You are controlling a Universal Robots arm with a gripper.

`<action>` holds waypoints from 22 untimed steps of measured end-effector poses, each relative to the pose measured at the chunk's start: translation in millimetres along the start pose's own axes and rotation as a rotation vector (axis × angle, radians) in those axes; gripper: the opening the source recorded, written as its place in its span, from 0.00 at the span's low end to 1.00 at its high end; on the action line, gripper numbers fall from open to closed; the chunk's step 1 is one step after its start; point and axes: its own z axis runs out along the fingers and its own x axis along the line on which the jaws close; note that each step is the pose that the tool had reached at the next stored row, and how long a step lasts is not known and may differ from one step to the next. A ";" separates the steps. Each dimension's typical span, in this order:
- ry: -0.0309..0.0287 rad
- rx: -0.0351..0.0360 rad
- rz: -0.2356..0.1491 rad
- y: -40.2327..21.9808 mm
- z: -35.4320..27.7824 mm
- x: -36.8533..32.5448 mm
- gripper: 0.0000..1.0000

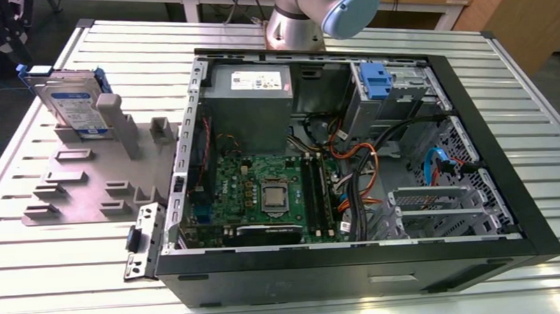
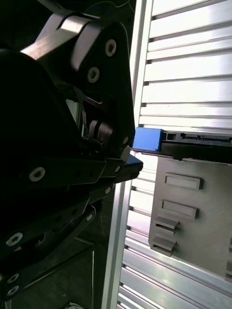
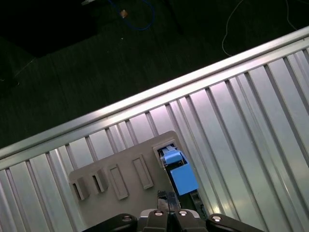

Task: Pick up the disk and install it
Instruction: 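Pick up the disk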

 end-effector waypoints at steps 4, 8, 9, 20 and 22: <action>0.0001 0.0000 0.000 0.0 0.0 0.0 0.11; 0.0001 0.0000 0.000 0.0 0.0 0.0 0.11; 0.0001 0.0000 0.000 0.0 0.0 0.0 0.11; 0.0028 0.0002 -0.054 0.0 0.0 0.0 0.11; 0.0037 0.0003 -0.073 0.0 0.0 0.0 0.11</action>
